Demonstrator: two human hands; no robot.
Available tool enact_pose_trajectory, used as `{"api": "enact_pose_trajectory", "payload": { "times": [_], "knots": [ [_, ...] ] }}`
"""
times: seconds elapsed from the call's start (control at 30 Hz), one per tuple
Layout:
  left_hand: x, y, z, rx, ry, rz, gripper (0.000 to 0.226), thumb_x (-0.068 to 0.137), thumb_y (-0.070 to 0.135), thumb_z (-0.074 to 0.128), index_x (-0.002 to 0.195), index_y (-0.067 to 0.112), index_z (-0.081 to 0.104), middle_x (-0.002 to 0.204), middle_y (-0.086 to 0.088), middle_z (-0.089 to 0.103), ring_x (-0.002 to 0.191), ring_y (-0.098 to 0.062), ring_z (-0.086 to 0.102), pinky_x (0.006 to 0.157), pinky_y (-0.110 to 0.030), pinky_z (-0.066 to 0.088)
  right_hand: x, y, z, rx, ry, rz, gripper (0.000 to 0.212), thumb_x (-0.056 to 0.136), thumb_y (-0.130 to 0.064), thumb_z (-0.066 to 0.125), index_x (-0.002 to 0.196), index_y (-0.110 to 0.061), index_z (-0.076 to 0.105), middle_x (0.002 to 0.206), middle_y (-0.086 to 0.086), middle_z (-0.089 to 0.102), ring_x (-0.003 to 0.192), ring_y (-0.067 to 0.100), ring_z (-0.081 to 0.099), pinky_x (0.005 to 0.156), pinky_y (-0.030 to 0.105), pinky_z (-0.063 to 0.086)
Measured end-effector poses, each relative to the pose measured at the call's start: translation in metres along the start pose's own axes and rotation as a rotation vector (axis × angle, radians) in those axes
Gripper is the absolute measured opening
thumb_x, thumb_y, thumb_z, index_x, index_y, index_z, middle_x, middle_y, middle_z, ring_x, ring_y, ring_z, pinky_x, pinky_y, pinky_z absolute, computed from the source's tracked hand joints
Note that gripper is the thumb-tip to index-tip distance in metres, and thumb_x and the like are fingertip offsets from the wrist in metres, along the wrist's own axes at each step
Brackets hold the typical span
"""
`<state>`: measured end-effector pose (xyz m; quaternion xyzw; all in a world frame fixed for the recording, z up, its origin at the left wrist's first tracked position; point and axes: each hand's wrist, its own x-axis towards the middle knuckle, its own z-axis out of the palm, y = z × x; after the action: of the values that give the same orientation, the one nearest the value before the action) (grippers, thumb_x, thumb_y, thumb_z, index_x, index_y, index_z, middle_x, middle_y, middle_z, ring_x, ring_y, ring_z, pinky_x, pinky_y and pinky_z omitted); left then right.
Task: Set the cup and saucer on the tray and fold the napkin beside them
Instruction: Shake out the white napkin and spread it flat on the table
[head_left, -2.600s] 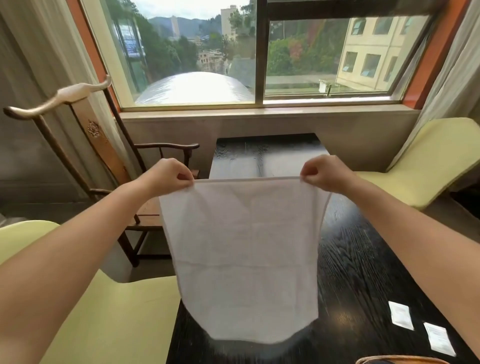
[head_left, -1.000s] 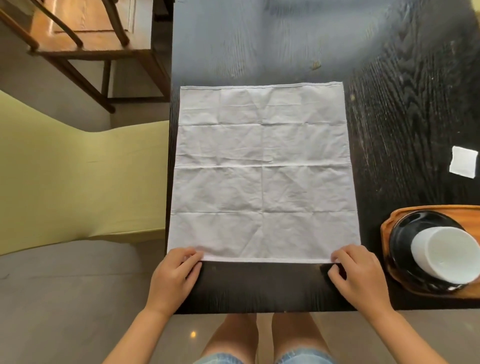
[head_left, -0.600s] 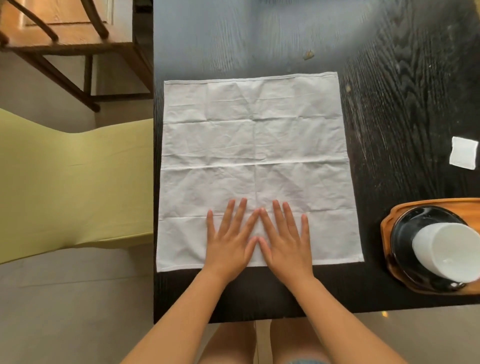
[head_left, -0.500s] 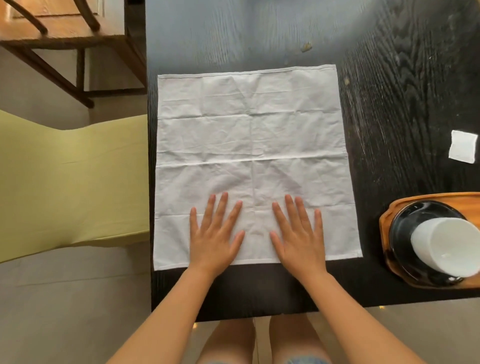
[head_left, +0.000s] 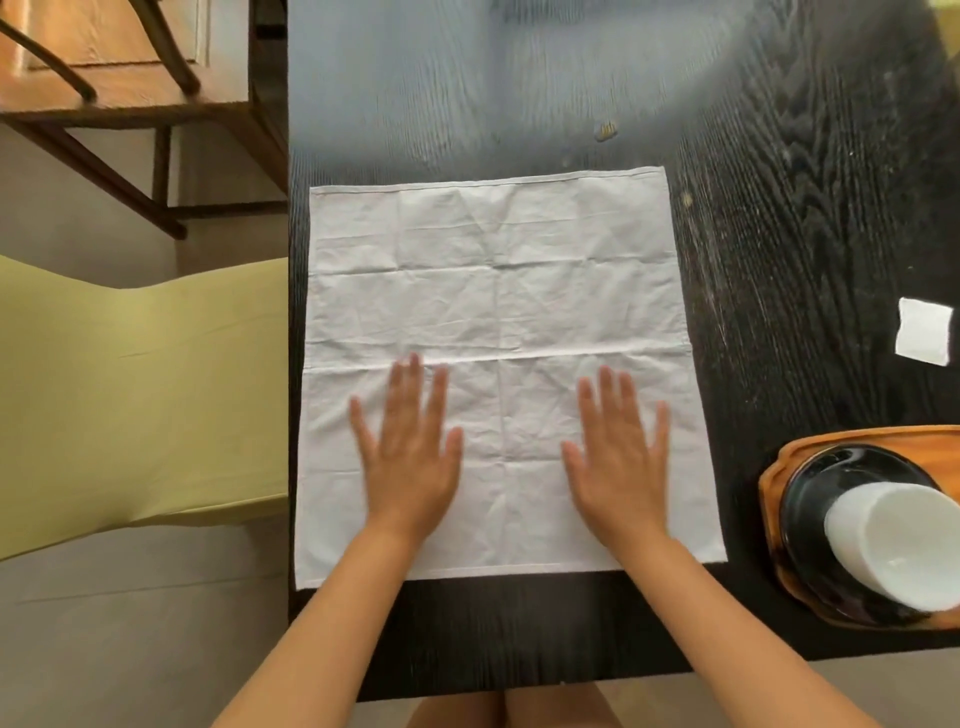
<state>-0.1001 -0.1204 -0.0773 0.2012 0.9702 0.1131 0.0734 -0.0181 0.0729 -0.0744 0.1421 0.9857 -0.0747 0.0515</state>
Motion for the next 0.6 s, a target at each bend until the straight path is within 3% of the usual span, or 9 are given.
{"api": "enact_pose_trajectory", "payload": {
  "times": [0.1,0.2,0.3,0.4,0.47,0.53,0.6],
  "knots": [
    [0.039,0.033,0.021,0.001,-0.052,0.088,0.058,0.093,0.036,0.025,0.147,0.029,0.006,0.157,-0.002,0.007,0.143,-0.013,0.002,0.111,-0.052,-0.005,0.043,-0.034,0.019,0.027,-0.007,-0.077,0.059,0.091,-0.037,0.028,0.146,-0.015,0.020,0.156,0.005,0.016,0.143,0.015,0.005,0.113,0.049,0.001],
    [0.061,0.022,0.031,0.039,-0.125,0.101,0.057,0.089,0.042,0.028,0.144,0.027,0.023,0.154,-0.004,0.025,0.141,-0.015,0.012,0.110,-0.051,0.000,0.068,-0.028,0.027,0.012,-0.048,-0.053,0.060,0.089,-0.039,0.029,0.144,-0.015,0.026,0.152,0.007,0.028,0.140,0.016,0.013,0.111,0.047,0.002],
    [0.068,-0.015,0.025,0.062,-0.118,0.089,0.060,0.089,0.048,0.025,0.146,0.029,0.016,0.156,0.000,0.013,0.143,-0.013,0.004,0.112,-0.044,-0.001,0.074,0.013,0.020,-0.001,-0.039,-0.018,0.063,0.089,-0.040,0.026,0.146,-0.015,0.021,0.155,0.006,0.021,0.142,0.015,0.010,0.112,0.041,-0.005],
    [0.075,-0.046,0.015,0.031,-0.113,-0.084,0.064,0.089,0.047,0.018,0.148,0.027,0.002,0.157,0.004,-0.005,0.143,-0.010,-0.008,0.114,-0.042,-0.008,0.080,0.054,0.010,-0.014,-0.043,0.081,0.065,0.090,-0.040,0.020,0.147,-0.012,0.013,0.156,0.006,0.013,0.143,0.014,0.006,0.114,0.039,-0.003],
    [0.083,-0.053,0.009,-0.015,-0.069,-0.262,0.066,0.091,0.043,0.020,0.148,0.018,0.000,0.158,-0.001,-0.004,0.144,-0.012,-0.006,0.116,-0.045,-0.005,0.085,0.065,0.004,-0.030,-0.032,0.158,0.065,0.091,-0.040,0.019,0.147,-0.008,0.013,0.156,0.008,0.013,0.143,0.016,0.008,0.115,0.046,0.004],
    [0.099,-0.049,0.004,-0.122,0.032,-0.443,0.064,0.092,0.038,0.022,0.148,0.012,0.003,0.158,-0.007,0.000,0.145,-0.017,-0.002,0.116,-0.050,-0.002,0.096,0.057,-0.001,-0.009,0.006,0.226,0.065,0.092,-0.041,0.019,0.146,-0.007,0.014,0.156,0.010,0.014,0.143,0.019,0.009,0.114,0.050,0.002],
    [0.119,-0.035,-0.001,-0.133,0.109,-0.386,0.062,0.093,0.038,0.022,0.148,0.014,0.005,0.158,-0.008,0.002,0.145,-0.020,-0.001,0.114,-0.050,-0.008,0.114,0.033,-0.002,0.033,0.050,0.167,0.063,0.092,-0.042,0.022,0.147,-0.011,0.014,0.156,0.011,0.015,0.143,0.020,0.007,0.112,0.048,-0.005]
  ]
}}
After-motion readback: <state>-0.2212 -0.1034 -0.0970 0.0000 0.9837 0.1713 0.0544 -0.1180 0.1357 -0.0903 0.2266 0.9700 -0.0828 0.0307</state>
